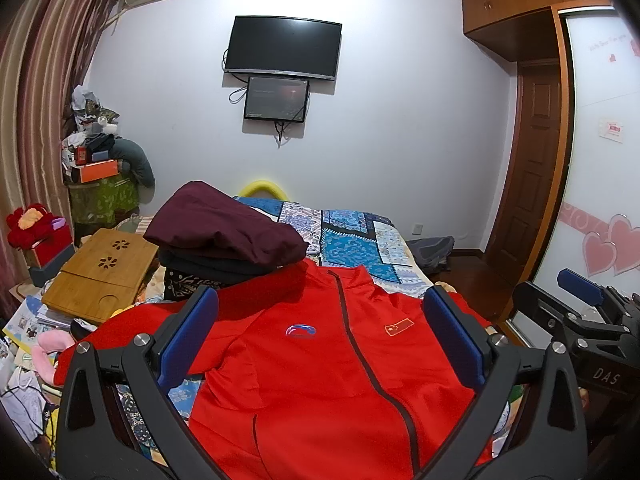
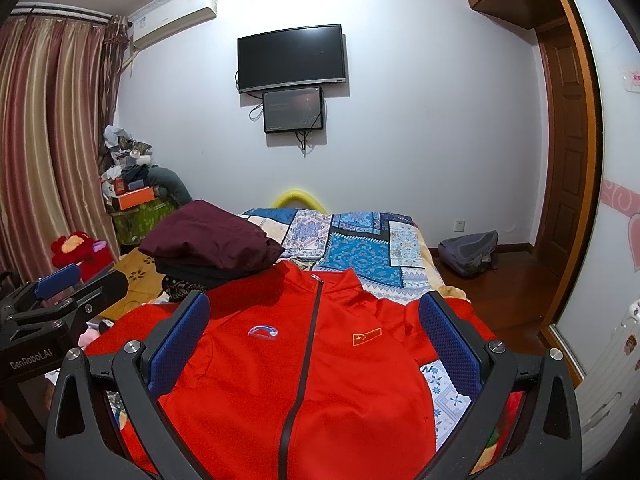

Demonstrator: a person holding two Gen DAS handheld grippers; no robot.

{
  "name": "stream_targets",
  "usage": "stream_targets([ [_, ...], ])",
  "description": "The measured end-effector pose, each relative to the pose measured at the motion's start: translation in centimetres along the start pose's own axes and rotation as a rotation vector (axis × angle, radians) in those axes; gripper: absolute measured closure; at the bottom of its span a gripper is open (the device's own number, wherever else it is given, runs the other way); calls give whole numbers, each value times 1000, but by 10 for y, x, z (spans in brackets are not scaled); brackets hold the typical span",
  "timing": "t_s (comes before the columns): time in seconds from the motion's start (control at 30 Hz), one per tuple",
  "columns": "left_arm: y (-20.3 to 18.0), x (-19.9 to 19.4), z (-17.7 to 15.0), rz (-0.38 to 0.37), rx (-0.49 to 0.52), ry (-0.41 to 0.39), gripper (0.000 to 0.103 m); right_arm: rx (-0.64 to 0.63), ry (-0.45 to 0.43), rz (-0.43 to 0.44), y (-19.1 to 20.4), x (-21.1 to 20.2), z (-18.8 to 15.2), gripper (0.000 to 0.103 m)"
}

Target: Fold large clothes

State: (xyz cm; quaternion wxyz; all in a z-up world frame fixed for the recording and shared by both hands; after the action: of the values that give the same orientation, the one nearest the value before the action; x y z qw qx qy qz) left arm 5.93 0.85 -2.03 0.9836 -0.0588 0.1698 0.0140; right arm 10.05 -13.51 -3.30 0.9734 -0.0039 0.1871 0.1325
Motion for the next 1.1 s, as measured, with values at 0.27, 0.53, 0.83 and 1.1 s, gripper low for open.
stream_targets([
  [0.27, 14, 11, 0, 18, -11, 2, 0, -6, 23, -3, 1, 15, 0, 0],
  [0.53, 81, 36, 3, 162, -78, -4, 0, -5, 64, -12, -2, 42, -4, 0],
  [0.83, 220, 76, -31, 399, -257, 110, 0, 3, 151, -50, -10, 86, -16, 0],
  [1.1, 340, 105, -130, 470, -548, 365, 0, 13, 259, -89, -16, 117, -34, 0],
])
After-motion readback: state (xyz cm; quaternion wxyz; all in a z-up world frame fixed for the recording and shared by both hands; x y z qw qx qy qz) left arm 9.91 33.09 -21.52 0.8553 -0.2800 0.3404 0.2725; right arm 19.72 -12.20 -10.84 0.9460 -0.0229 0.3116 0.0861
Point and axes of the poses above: each gripper's, at about its wrist camera, not at the fingertips, and x roughly the way its jaws point, y to its left, z to its top, the point moved 5 cm from there along x, roughly the way its jaws point, and after that the axes turned 1 degree about x, right-handed, at the moved point
